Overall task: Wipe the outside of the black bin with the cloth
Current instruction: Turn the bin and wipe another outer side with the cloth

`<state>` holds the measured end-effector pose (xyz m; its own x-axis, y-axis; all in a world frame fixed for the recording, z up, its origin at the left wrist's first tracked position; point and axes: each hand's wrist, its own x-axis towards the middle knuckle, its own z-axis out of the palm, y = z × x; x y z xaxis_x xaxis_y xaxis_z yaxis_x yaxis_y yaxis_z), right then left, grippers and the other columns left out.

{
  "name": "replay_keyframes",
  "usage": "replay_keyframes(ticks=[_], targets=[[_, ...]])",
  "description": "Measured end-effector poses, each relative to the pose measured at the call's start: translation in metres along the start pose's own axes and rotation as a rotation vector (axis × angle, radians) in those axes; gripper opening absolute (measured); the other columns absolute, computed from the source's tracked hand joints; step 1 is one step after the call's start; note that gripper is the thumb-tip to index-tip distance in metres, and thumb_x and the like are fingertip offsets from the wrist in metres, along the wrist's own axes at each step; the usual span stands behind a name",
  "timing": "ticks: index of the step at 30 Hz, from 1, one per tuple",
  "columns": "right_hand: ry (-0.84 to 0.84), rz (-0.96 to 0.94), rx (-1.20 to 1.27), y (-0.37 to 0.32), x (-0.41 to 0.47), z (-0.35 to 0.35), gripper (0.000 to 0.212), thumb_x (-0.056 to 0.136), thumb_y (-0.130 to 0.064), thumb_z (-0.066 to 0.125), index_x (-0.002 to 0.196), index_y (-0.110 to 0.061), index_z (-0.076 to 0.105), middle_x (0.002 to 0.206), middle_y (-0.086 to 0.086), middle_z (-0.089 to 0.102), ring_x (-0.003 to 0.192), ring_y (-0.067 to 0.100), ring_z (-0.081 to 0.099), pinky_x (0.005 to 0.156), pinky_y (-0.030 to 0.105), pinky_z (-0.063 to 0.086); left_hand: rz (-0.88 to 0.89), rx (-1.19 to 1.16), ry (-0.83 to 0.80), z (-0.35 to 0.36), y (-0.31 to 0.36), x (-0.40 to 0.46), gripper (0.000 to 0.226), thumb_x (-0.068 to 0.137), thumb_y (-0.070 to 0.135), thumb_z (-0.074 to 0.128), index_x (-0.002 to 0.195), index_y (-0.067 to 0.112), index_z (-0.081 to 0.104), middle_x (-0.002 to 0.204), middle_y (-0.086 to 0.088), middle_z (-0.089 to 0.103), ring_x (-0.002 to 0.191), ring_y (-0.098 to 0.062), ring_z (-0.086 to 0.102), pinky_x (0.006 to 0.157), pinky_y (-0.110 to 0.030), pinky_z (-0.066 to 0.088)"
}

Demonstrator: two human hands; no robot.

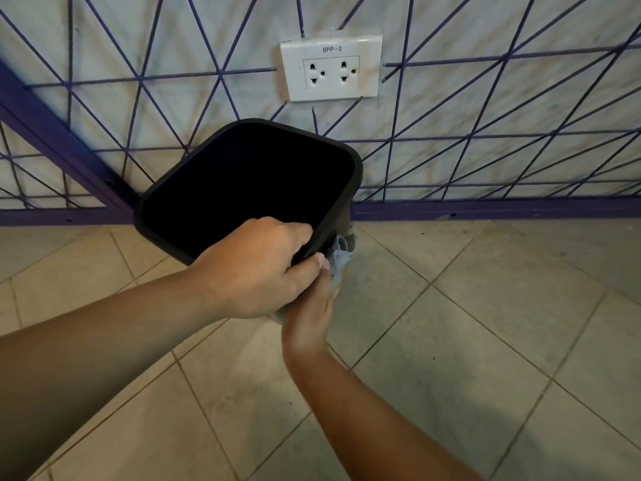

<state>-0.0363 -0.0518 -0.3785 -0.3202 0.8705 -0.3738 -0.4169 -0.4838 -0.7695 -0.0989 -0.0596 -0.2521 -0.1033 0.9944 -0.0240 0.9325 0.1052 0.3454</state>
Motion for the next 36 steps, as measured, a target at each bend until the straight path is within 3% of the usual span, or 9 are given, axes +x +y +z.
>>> replay_keyframes(ticks=[5, 9, 12, 14, 16, 20, 25, 28, 36], targets=[[0.140, 0.144, -0.100, 0.009, 0.041, -0.021, 0.038, 0.120, -0.035, 0.037, 0.139, -0.016, 0.065, 0.144, 0.018, 0.069, 0.132, 0.030, 0.066, 0.098, 0.032, 0.057, -0.001, -0.004, -0.014, -0.001, 0.001, 0.000, 0.037, 0.092, 0.040, 0.052, 0.062, 0.022, 0.040, 0.047, 0.003, 0.042, 0.039, -0.012, 0.043, 0.041, -0.032, 0.036], [-0.004, 0.033, -0.032, 0.007, 0.005, -0.009, 0.087, 0.100, -0.055, 0.047, 0.170, -0.004, 0.036, 0.164, 0.024, 0.052, 0.152, 0.035, 0.056, 0.124, 0.048, 0.053, -0.002, -0.025, -0.027, -0.001, 0.000, 0.000, 0.033, 0.090, 0.039, 0.052, 0.063, 0.023, 0.041, 0.045, 0.005, 0.041, 0.041, -0.010, 0.046, 0.041, -0.024, 0.030], [0.046, 0.003, -0.045, 0.004, 0.022, -0.011, 0.075, 0.101, -0.046, 0.044, 0.166, -0.008, 0.043, 0.156, 0.020, 0.060, 0.140, 0.030, 0.063, 0.112, 0.027, 0.060, 0.000, -0.023, -0.027, -0.002, 0.000, 0.002, 0.032, 0.089, 0.037, 0.053, 0.063, 0.023, 0.041, 0.045, 0.005, 0.041, 0.042, -0.009, 0.047, 0.041, -0.024, 0.029], [0.113, 0.070, -0.052, 0.006, 0.037, -0.014, 0.071, 0.103, -0.049, 0.045, 0.164, -0.012, 0.047, 0.160, 0.020, 0.057, 0.143, 0.030, 0.060, 0.118, 0.038, 0.054, -0.008, -0.032, -0.026, -0.001, 0.000, 0.001, 0.032, 0.089, 0.036, 0.054, 0.062, 0.022, 0.042, 0.044, 0.005, 0.040, 0.041, -0.009, 0.047, 0.041, -0.024, 0.028], [0.085, 0.103, -0.002, 0.001, 0.024, -0.007, 0.095, 0.091, -0.062, 0.049, 0.171, -0.013, 0.038, 0.173, 0.020, 0.044, 0.157, 0.034, 0.050, 0.129, 0.051, 0.047, 0.001, -0.045, -0.021, 0.000, -0.002, 0.000, 0.033, 0.088, 0.038, 0.053, 0.062, 0.022, 0.042, 0.044, 0.005, 0.041, 0.040, -0.010, 0.047, 0.041, -0.024, 0.028], [-0.013, -0.100, 0.037, 0.011, -0.008, 0.009, 0.114, 0.089, -0.091, 0.054, 0.174, -0.017, 0.033, 0.180, 0.014, 0.035, 0.167, 0.031, 0.038, 0.131, 0.057, 0.044, 0.029, -0.054, -0.005, -0.001, -0.002, 0.001, 0.039, 0.090, 0.047, 0.048, 0.060, 0.023, 0.040, 0.047, 0.004, 0.042, 0.041, -0.013, 0.044, 0.044, -0.027, 0.032], [0.149, -0.046, -0.041, -0.011, 0.021, 0.003, 0.112, 0.078, -0.080, 0.044, 0.169, -0.015, 0.044, 0.169, 0.015, 0.050, 0.156, 0.029, 0.052, 0.132, 0.057, 0.041, 0.047, -0.034, 0.026, 0.000, 0.000, 0.001, 0.042, 0.092, 0.045, 0.047, 0.057, 0.026, 0.034, 0.046, 0.005, 0.037, 0.041, -0.011, 0.041, 0.045, -0.027, 0.031], [-0.005, -0.083, 0.021, -0.030, -0.019, 0.016, 0.101, 0.091, -0.068, 0.049, 0.177, -0.019, 0.027, 0.179, 0.011, 0.035, 0.163, 0.029, 0.045, 0.133, 0.056, 0.042, 0.041, -0.032, 0.014, 0.000, -0.001, 0.000, 0.041, 0.093, 0.047, 0.045, 0.058, 0.025, 0.036, 0.047, 0.005, 0.039, 0.042, -0.012, 0.043, 0.045, -0.027, 0.032], [0.084, -0.091, -0.110, -0.004, 0.022, 0.004, 0.105, 0.086, -0.086, 0.051, 0.170, -0.023, 0.044, 0.172, 0.009, 0.048, 0.162, 0.028, 0.044, 0.135, 0.057, 0.036, 0.046, -0.059, 0.049, 0.002, -0.001, 0.001, 0.045, 0.097, 0.042, 0.045, 0.057, 0.024, 0.037, 0.047, 0.005, 0.040, 0.047, -0.011, 0.048, 0.046, -0.026, 0.032]])
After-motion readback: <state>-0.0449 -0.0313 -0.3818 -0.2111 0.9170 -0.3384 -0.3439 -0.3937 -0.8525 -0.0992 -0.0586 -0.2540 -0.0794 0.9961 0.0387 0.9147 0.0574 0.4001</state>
